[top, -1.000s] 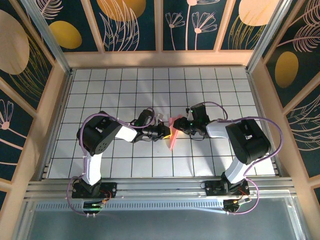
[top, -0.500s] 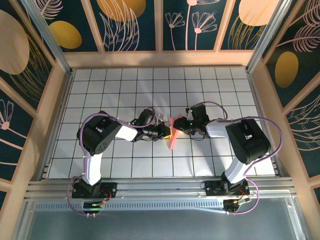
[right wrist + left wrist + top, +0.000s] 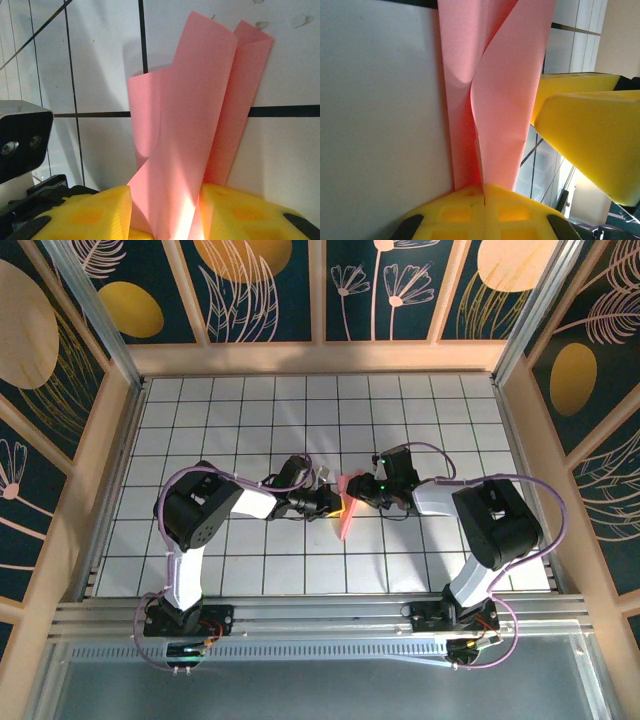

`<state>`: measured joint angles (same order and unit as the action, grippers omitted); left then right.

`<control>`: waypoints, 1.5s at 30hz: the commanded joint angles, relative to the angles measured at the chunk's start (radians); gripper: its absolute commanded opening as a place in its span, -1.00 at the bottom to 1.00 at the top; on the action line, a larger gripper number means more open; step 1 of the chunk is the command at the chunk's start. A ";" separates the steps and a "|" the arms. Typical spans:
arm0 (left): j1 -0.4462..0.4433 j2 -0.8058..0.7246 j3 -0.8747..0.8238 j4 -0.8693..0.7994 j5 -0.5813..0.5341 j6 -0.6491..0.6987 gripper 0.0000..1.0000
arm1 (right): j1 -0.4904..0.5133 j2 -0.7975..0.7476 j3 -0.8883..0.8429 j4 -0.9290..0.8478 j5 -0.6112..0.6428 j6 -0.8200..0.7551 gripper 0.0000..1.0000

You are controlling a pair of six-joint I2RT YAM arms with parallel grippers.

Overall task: Fold a paper plane with a square sheet of paper (fold left side to right side)
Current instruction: Fold the wing for the fifth time at the center of the table.

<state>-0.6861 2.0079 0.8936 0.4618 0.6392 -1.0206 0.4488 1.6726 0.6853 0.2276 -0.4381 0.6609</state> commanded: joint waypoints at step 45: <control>0.002 0.089 0.024 -0.136 -0.121 0.040 -1.00 | 0.013 0.050 0.065 -0.106 0.030 -0.057 -1.00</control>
<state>-0.6861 2.0125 0.9173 0.4141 0.6445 -1.0138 0.4545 1.7050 0.7547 0.1287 -0.4248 0.6083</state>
